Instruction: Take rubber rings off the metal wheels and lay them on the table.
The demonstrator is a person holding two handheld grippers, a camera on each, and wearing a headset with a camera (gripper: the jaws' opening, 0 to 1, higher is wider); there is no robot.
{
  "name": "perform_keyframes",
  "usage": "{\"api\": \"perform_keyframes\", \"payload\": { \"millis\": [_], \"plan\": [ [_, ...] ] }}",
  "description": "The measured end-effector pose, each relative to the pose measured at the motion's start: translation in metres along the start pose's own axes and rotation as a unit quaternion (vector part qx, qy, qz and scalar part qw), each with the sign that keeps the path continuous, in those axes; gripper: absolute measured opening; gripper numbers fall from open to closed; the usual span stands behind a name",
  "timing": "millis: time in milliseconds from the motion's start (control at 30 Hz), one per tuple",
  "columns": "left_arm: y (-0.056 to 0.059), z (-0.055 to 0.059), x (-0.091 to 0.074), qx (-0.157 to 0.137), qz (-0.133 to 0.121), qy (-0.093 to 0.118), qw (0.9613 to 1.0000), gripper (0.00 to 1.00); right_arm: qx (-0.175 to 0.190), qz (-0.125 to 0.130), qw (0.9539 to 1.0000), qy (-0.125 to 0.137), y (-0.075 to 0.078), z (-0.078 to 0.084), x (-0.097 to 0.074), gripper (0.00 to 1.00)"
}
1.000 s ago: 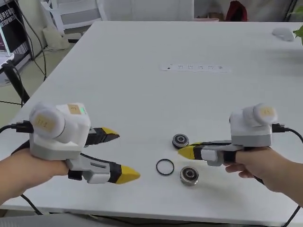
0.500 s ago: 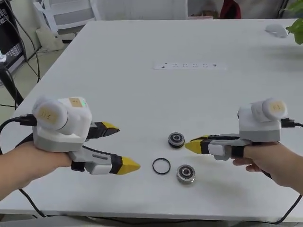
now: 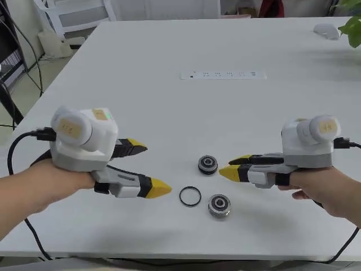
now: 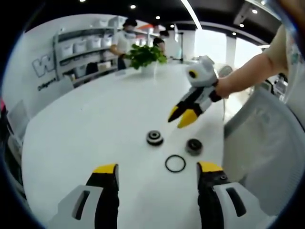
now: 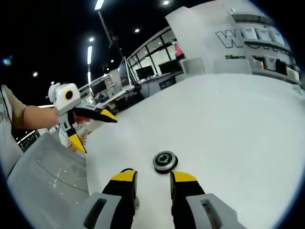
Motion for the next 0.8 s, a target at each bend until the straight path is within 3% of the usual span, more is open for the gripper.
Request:
{"api": "perform_keyframes", "payload": {
  "millis": [800],
  "plan": [
    [-0.014, -0.009, 0.036, 0.002, 0.011, -0.005, 0.9999, 0.62, -0.076, 0.017, 0.9967, -0.024, 0.020, 0.004, 0.016, 0.36]
  ]
}}
Point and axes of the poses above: the centre of the closed fingertips' face, and the gripper's own axes: x roughly forward along the fingers, y roughly to its right, z roughly out of its underside, the point moved 8 cm from there along -x, roughly backward along the fingers, and after that the axes turned 4 degrees about -y, right-handed, at the moved point
